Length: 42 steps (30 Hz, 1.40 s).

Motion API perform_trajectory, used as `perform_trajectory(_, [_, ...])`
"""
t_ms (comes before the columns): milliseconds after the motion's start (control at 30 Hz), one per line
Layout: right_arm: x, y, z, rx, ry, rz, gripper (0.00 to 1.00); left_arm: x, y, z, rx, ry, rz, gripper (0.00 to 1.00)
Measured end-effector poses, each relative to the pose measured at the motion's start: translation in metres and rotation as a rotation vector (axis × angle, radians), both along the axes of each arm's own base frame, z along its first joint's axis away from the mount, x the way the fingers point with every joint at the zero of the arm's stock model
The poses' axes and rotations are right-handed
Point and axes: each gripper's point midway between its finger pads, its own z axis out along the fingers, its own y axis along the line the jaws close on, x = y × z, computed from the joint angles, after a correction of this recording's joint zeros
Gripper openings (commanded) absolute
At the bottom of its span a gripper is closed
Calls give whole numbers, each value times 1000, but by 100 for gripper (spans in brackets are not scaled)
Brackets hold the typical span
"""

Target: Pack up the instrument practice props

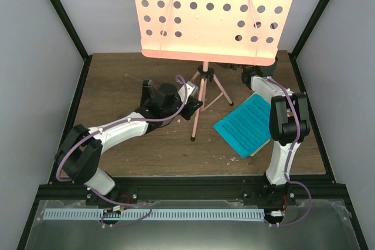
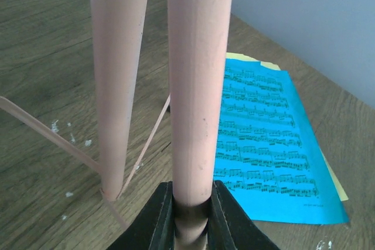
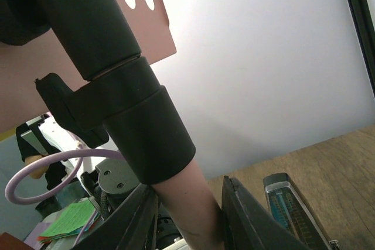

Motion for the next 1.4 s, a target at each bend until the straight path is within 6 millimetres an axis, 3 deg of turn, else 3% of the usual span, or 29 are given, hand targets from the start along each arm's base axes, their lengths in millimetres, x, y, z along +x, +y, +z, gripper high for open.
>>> perform_trajectory(833, [-35,32,-5,-2,-6,89,11,-27,39,15,72,-148,48,0])
perform_trajectory(1233, [-59,36,-10,15,-97,89,10,-40,40,12,87,-187,29,0])
perform_trajectory(1400, [-69,32,-12,40,-184,55,22,-47,38,12,86,-209,-1,0])
